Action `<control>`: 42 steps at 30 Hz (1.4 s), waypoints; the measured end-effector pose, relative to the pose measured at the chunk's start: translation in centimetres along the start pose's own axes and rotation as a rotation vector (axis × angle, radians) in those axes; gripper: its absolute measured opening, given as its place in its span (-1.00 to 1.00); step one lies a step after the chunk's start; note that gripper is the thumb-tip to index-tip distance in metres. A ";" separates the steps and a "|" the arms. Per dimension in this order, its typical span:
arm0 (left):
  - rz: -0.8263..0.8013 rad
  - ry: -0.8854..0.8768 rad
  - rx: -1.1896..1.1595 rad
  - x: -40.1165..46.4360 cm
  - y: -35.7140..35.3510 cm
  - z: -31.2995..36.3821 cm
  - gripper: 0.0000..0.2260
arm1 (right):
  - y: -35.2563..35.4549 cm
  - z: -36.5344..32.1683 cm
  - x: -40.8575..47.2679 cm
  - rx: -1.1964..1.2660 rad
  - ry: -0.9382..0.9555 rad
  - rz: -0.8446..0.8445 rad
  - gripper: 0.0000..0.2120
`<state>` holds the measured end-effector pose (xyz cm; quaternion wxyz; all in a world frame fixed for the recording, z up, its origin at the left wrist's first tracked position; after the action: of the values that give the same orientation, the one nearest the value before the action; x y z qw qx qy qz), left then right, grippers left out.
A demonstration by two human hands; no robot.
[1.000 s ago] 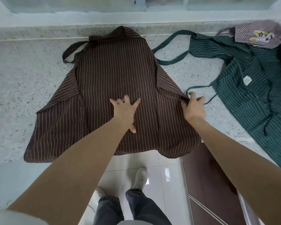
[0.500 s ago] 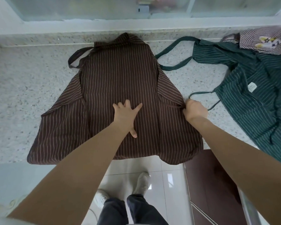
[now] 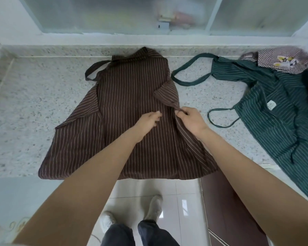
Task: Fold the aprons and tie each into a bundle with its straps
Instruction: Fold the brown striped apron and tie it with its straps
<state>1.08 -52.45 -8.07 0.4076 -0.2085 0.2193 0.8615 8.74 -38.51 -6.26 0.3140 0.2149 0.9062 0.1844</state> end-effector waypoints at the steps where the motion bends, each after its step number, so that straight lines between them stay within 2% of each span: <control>1: 0.002 -0.014 -0.174 -0.4 0.3 0.9 -0.57 | -0.5 -0.7 -0.3 -0.011 0.016 -0.015 -0.81; 3: -0.007 -0.059 -0.349 -1.3 1.2 2.2 -0.55 | -1.7 -2.1 -0.8 -0.052 0.044 -0.029 -0.80; 5: -0.021 -0.113 -0.325 -2.0 2.5 3.1 -0.61 | -3.0 -3.5 -1.4 -0.035 0.040 -0.068 -0.88; 6: -0.027 -0.143 -0.280 -2.4 3.5 3.2 -0.58 | -3.9 -4.5 -1.7 -0.010 0.032 -0.091 -0.81; 8: -0.041 -0.196 -0.228 -3.0 5.4 3.3 -0.48 | -5.4 -6.2 -2.1 0.035 0.015 -0.132 -0.46; 10: -0.006 -0.221 -0.219 -3.5 8.0 2.8 -0.49 | -7.2 -8.4 -2.6 0.089 -0.003 -0.164 -0.33; 13: 0.139 -0.245 -0.045 -4.1 12.6 0.1 -0.59 | -10.3 -11.1 -3.1 0.214 -0.070 -0.184 -0.38; 16: 0.269 -0.286 0.404 -3.7 18.0 -4.9 -0.68 | -14.0 -12.9 -3.1 0.257 -0.127 -0.191 -0.50; 18: 0.169 -0.215 0.722 -3.0 20.6 -8.3 -0.70 | -16.4 -13.7 -2.8 0.254 -0.162 -0.179 -0.56; 20: 0.008 -0.083 0.928 -2.6 22.2 -10.8 -0.67 | -18.6 -14.1 -2.4 0.272 -0.204 -0.158 -0.59; 22: -0.085 -0.046 0.994 -2.0 23.3 -12.0 -0.58 | -20.4 -14.4 -2.0 0.293 -0.230 -0.142 -0.69; 24: -0.109 -0.083 1.034 -1.1 24.1 -12.8 -0.53 | -21.9 -14.8 -1.6 0.294 -0.235 -0.098 -0.81; 26: -0.095 -0.166 1.007 -0.7 24.3 -12.5 -0.52 | -22.4 -15.0 -1.2 0.288 -0.221 -0.043 -0.83; 30: 0.086 -0.361 0.521 -1.7 26.4 -9.5 -0.62 | -22.9 -15.6 -0.7 0.283 -0.183 0.064 -0.78; 32: 0.232 -0.350 0.243 -2.3 28.8 -8.8 -0.64 | -23.1 -15.9 -0.6 0.284 -0.172 0.084 -0.76; 35: 0.381 -0.205 -0.167 -2.4 32.0 -10.4 -0.64 | -23.7 -16.5 -0.7 0.276 -0.168 0.078 -0.72; 37: 0.385 -0.076 -0.166 -2.0 33.2 -12.7 -0.60 | -24.3 -16.7 -0.7 0.249 -0.180 0.080 -0.67; 39: 0.381 0.032 -0.032 -1.8 33.9 -14.7 -0.54 | -25.0 -16.7 -0.4 0.225 -0.212 0.095 -0.62; 42: 0.453 -0.028 0.358 -2.6 34.5 -15.4 -0.46 | -26.1 -16.3 -0.2 0.151 -0.257 0.125 -0.58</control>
<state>-22.03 -82.23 -12.09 0.2382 -0.0670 0.4033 0.8810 -8.83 -63.74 -6.40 0.3983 0.3158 0.8546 0.1059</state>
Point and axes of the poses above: each hand's wrist, its own x-axis towards the middle knuckle, its own y-axis out of the back of the hand, z = x × y, the point moved 3 cm from there along x, towards the middle knuckle, and after that the axes turned 8 degrees about -y, right-handed, at the moved point
